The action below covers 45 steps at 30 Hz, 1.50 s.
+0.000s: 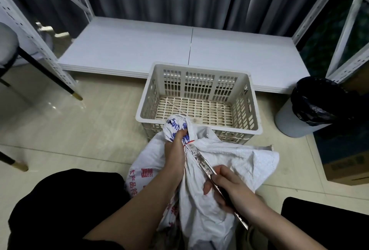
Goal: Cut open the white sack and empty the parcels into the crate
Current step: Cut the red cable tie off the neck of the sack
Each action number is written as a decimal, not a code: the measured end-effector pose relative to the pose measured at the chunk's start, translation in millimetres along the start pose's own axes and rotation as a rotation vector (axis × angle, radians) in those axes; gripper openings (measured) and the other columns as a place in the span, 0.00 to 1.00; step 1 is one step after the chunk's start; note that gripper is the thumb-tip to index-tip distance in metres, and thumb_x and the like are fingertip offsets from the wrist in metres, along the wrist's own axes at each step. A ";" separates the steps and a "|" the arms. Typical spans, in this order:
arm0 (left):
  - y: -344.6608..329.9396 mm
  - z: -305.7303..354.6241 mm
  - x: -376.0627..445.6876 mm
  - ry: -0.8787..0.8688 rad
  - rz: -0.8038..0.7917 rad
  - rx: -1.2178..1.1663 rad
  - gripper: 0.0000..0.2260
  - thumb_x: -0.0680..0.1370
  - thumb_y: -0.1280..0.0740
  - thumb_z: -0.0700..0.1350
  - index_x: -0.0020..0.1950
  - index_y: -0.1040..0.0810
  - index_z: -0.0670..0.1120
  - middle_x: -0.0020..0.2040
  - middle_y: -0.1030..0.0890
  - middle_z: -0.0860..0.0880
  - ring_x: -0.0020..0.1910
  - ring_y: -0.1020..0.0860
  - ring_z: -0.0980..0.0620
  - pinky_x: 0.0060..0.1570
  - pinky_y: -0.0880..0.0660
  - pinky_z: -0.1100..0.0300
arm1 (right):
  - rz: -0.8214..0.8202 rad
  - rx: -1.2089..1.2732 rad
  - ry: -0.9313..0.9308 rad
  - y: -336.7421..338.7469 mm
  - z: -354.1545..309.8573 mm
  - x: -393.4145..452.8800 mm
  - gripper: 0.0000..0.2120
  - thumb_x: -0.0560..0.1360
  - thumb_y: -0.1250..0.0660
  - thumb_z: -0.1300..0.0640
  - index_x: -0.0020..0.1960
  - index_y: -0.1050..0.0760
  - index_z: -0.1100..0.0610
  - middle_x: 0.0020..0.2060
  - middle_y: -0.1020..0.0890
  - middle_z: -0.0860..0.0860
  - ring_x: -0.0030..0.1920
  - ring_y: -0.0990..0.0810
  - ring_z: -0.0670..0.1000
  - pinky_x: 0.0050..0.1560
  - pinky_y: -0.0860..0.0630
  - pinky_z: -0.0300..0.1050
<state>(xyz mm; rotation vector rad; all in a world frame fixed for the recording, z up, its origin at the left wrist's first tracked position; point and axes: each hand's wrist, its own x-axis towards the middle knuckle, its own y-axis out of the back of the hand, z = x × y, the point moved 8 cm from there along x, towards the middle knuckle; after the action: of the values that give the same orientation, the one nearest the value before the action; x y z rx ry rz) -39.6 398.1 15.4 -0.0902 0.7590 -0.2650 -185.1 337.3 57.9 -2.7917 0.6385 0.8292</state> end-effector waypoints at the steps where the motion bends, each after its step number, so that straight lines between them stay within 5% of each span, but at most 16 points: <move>1: -0.3 -0.5 0.5 0.007 -0.004 -0.010 0.23 0.65 0.32 0.54 0.53 0.19 0.40 0.47 0.15 0.41 0.45 0.17 0.43 0.36 0.24 0.58 | 0.001 -0.018 0.008 -0.2 0.0 -0.6 0.03 0.81 0.44 0.62 0.48 0.36 0.61 0.39 0.18 0.55 0.23 0.37 0.49 0.20 0.43 0.34; 4: -1.5 -1.0 2.1 0.023 -0.019 -0.019 0.29 0.58 0.32 0.58 0.53 0.18 0.41 0.46 0.15 0.42 0.46 0.16 0.42 0.41 0.22 0.54 | 0.052 -0.194 0.099 2.7 -4.8 -4.3 0.05 0.81 0.44 0.61 0.49 0.34 0.62 0.38 0.17 0.50 0.25 0.32 0.45 0.28 0.36 0.38; 7: -1.3 -4.3 7.7 0.026 -0.033 -0.010 0.32 0.56 0.32 0.60 0.54 0.19 0.42 0.47 0.15 0.43 0.47 0.17 0.43 0.48 0.20 0.50 | 0.148 -0.451 0.260 2.3 -18.8 -15.7 0.03 0.81 0.42 0.58 0.48 0.31 0.53 0.37 0.18 0.42 0.33 0.25 0.40 0.41 0.33 0.35; 14: -5.4 -0.3 3.7 -0.021 -0.048 0.015 0.24 0.62 0.33 0.56 0.49 0.17 0.40 0.45 0.15 0.42 0.47 0.17 0.41 0.47 0.21 0.50 | 0.248 -0.294 0.569 3.2 -55.5 -23.7 0.08 0.78 0.42 0.51 0.56 0.30 0.45 0.53 0.21 0.38 0.46 0.21 0.39 0.48 0.27 0.36; 16: -5.3 0.5 2.5 -0.032 -0.050 0.035 0.25 0.61 0.33 0.58 0.49 0.17 0.41 0.44 0.14 0.43 0.46 0.16 0.42 0.48 0.21 0.50 | 0.217 -0.278 0.543 1.4 -56.2 -17.9 0.07 0.78 0.43 0.52 0.56 0.32 0.48 0.54 0.20 0.41 0.39 0.18 0.44 0.45 0.26 0.36; 19: -3.9 1.6 1.4 -0.065 -0.035 0.061 0.22 0.65 0.33 0.57 0.49 0.16 0.43 0.44 0.14 0.45 0.46 0.16 0.45 0.47 0.21 0.53 | 0.239 -0.263 0.420 7.8 -42.3 -3.0 0.07 0.82 0.44 0.55 0.50 0.33 0.43 0.26 0.21 0.53 0.29 0.20 0.51 0.41 0.29 0.47; 21: -3.0 3.3 -1.0 -0.083 -0.018 0.052 0.17 0.70 0.33 0.53 0.50 0.17 0.42 0.45 0.14 0.44 0.45 0.17 0.45 0.42 0.23 0.57 | 0.243 -0.233 0.377 10.6 -31.2 1.8 0.10 0.82 0.45 0.56 0.46 0.34 0.43 0.21 0.24 0.55 0.26 0.22 0.53 0.37 0.30 0.48; 26: -2.8 0.4 1.6 -0.052 -0.022 0.023 0.16 0.71 0.33 0.51 0.51 0.17 0.40 0.45 0.15 0.41 0.45 0.17 0.42 0.42 0.23 0.56 | 0.266 -0.207 0.374 4.7 -14.5 -6.6 0.04 0.81 0.44 0.57 0.50 0.32 0.50 0.23 0.25 0.52 0.25 0.25 0.51 0.34 0.30 0.42; 32: -1.2 -8.5 7.4 0.018 -0.011 -0.024 0.23 0.64 0.32 0.53 0.51 0.18 0.39 0.46 0.15 0.39 0.45 0.17 0.41 0.46 0.21 0.50 | 0.290 -0.289 0.326 7.8 -1.8 -4.5 0.05 0.80 0.40 0.60 0.47 0.30 0.51 0.40 0.21 0.38 0.43 0.25 0.37 0.43 0.32 0.29; 38: -2.5 -12.2 7.7 0.033 -0.036 -0.033 0.19 0.67 0.32 0.52 0.50 0.17 0.40 0.45 0.15 0.41 0.42 0.18 0.42 0.43 0.23 0.53 | 0.222 -0.219 0.214 18.3 1.9 2.6 0.10 0.80 0.38 0.53 0.39 0.31 0.49 0.25 0.29 0.43 0.26 0.32 0.40 0.29 0.36 0.31; 41: -1.7 -11.8 6.7 0.044 -0.024 -0.039 0.25 0.62 0.32 0.53 0.53 0.19 0.40 0.46 0.15 0.40 0.42 0.17 0.43 0.38 0.24 0.56 | 0.144 -0.145 0.178 20.0 1.2 4.4 0.09 0.79 0.39 0.61 0.42 0.34 0.59 0.20 0.34 0.48 0.19 0.39 0.46 0.21 0.41 0.35; 45: -0.4 -13.0 7.9 0.055 -0.025 -0.038 0.26 0.61 0.31 0.54 0.54 0.19 0.40 0.45 0.16 0.41 0.41 0.17 0.43 0.38 0.23 0.56 | 0.067 -0.180 0.131 15.6 2.7 4.8 0.08 0.79 0.39 0.64 0.42 0.34 0.59 0.21 0.30 0.50 0.19 0.33 0.47 0.22 0.36 0.37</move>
<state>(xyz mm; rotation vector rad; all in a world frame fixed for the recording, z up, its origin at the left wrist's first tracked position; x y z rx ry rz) -43.1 395.8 0.9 -0.1291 0.8186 -0.2774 -189.7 322.3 52.6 -3.0231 0.7157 0.7550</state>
